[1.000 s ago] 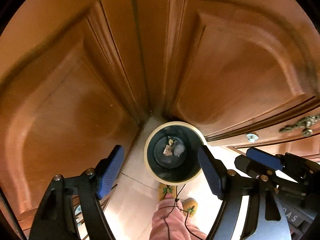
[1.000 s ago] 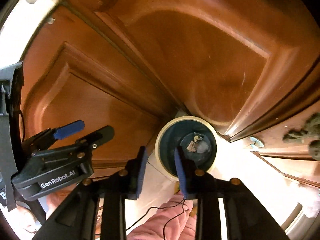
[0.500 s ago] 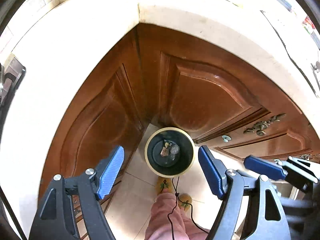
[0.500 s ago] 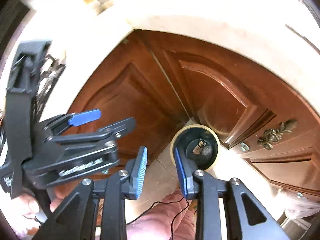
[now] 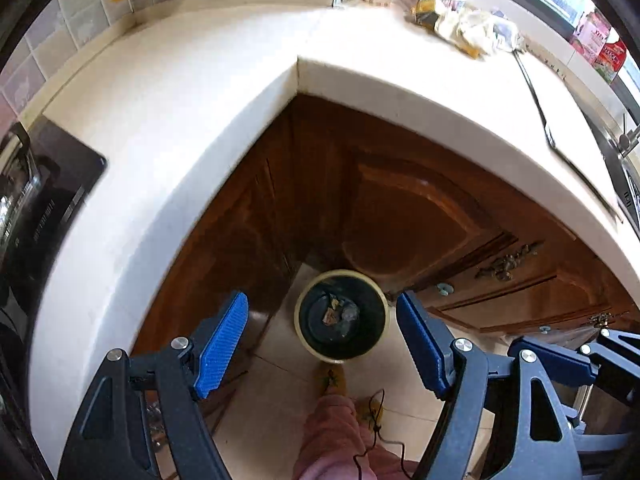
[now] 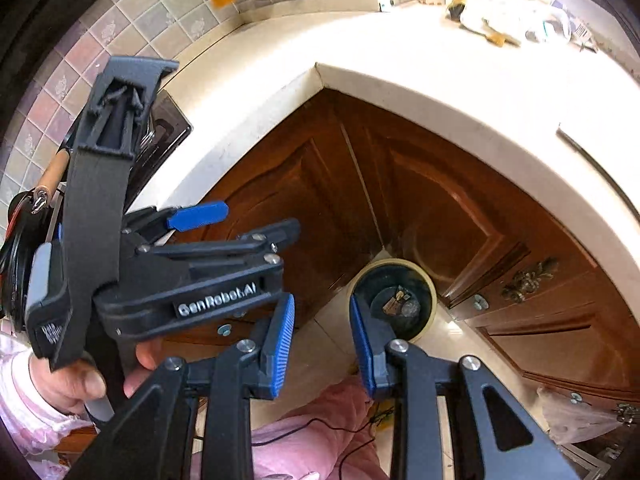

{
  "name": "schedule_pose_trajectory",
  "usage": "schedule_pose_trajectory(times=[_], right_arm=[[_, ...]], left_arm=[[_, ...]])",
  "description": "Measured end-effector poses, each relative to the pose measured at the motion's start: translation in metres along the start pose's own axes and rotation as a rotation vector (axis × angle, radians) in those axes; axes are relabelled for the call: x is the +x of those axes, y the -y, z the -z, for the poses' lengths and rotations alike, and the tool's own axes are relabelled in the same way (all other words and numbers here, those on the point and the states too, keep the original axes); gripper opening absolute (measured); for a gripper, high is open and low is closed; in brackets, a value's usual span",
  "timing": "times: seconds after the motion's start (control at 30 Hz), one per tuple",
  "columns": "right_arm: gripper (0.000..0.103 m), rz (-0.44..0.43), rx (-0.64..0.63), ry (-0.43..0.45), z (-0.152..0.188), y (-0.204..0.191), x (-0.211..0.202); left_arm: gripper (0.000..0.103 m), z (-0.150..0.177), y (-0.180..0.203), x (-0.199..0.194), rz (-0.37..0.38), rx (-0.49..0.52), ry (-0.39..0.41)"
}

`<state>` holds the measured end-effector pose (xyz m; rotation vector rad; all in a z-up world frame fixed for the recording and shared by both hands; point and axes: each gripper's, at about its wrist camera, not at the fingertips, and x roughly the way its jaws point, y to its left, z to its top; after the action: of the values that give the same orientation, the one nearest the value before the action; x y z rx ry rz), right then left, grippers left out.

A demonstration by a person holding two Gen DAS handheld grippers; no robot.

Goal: Collect trash
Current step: 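Raise both tools back up toward the counter trash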

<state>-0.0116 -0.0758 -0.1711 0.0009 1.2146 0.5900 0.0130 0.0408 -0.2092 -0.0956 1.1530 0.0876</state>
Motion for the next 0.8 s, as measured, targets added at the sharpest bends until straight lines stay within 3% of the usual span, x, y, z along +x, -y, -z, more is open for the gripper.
schedule_pose_trajectory(times=[0.5,0.8], right_arm=[[0.029,0.041,0.060,0.122,-0.008,0.003,-0.054],[0.029,0.073,0.117,0.242,-0.042,0.017,-0.117]], left_arm=[[0.075,-0.028,0.023,-0.059,0.028,0.127,0.077],[0.079,-0.081,0.032,-0.104,0.042,0.170,0.150]])
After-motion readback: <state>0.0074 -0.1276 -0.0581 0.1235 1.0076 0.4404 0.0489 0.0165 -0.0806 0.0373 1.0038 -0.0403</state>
